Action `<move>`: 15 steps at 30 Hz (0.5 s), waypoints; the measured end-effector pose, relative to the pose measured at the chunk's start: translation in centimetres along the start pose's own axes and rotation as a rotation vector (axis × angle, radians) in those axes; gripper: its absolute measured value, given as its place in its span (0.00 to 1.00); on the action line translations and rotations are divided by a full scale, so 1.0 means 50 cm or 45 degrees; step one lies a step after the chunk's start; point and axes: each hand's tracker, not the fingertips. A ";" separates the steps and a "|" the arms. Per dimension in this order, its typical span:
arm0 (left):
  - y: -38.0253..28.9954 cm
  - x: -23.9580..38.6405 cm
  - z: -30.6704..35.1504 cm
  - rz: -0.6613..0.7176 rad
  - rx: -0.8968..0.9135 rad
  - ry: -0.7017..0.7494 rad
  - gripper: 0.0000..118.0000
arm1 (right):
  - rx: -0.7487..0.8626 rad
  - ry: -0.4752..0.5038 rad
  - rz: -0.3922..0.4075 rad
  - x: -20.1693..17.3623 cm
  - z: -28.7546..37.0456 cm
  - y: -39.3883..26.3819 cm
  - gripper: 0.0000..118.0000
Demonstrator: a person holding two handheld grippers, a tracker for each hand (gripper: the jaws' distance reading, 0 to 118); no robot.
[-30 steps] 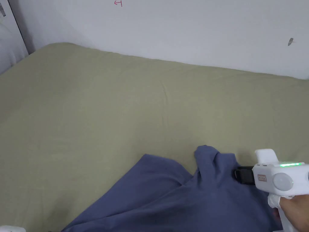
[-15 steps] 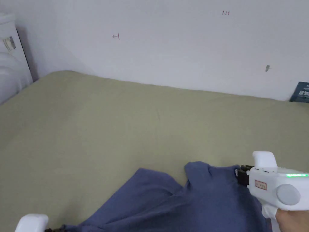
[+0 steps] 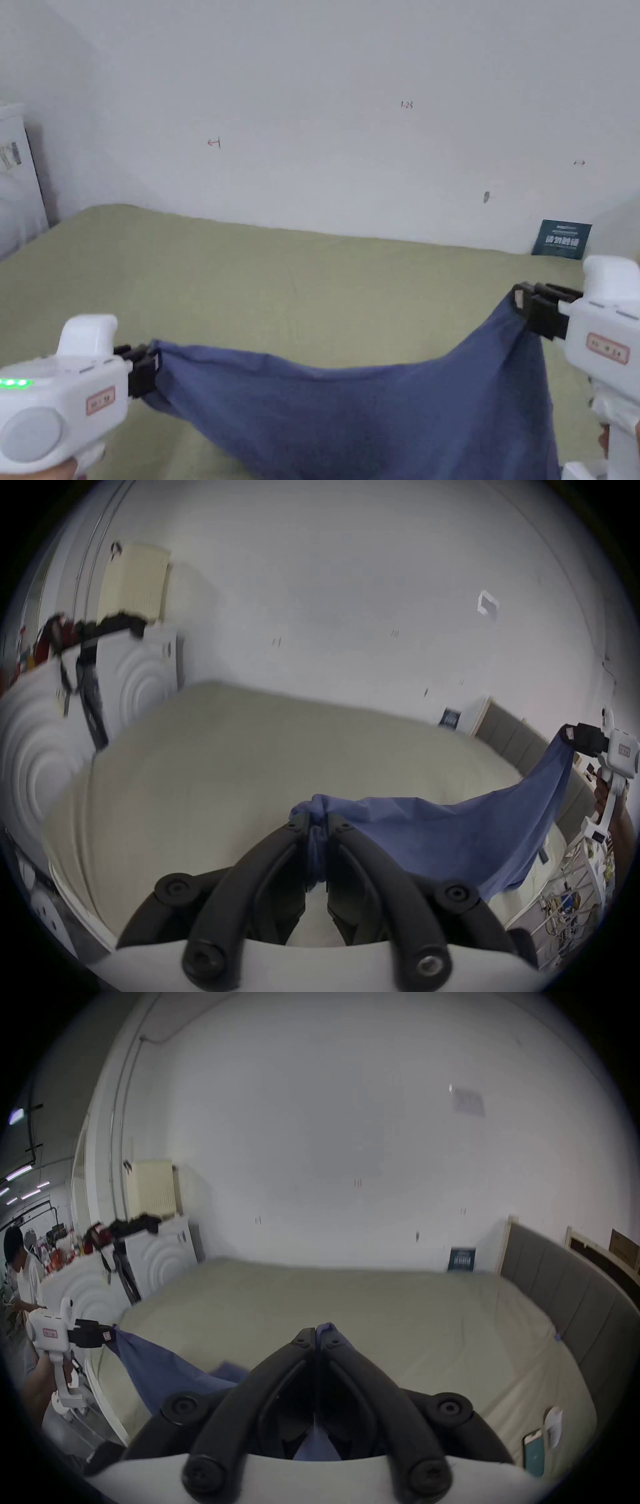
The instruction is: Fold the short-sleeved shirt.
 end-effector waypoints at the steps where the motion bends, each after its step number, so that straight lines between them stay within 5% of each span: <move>1: 0.049 0.015 0.009 -0.011 0.043 -0.009 0.07 | 0.035 0.002 -0.003 0.003 0.016 0.041 0.02; 7: 0.286 0.042 -0.043 0.011 0.188 -0.093 0.07 | 0.200 -0.066 0.106 0.016 0.034 0.246 0.02; 15: 0.502 0.112 -0.058 -0.211 0.410 0.030 0.07 | 0.373 -0.154 0.060 0.079 -0.020 0.453 0.02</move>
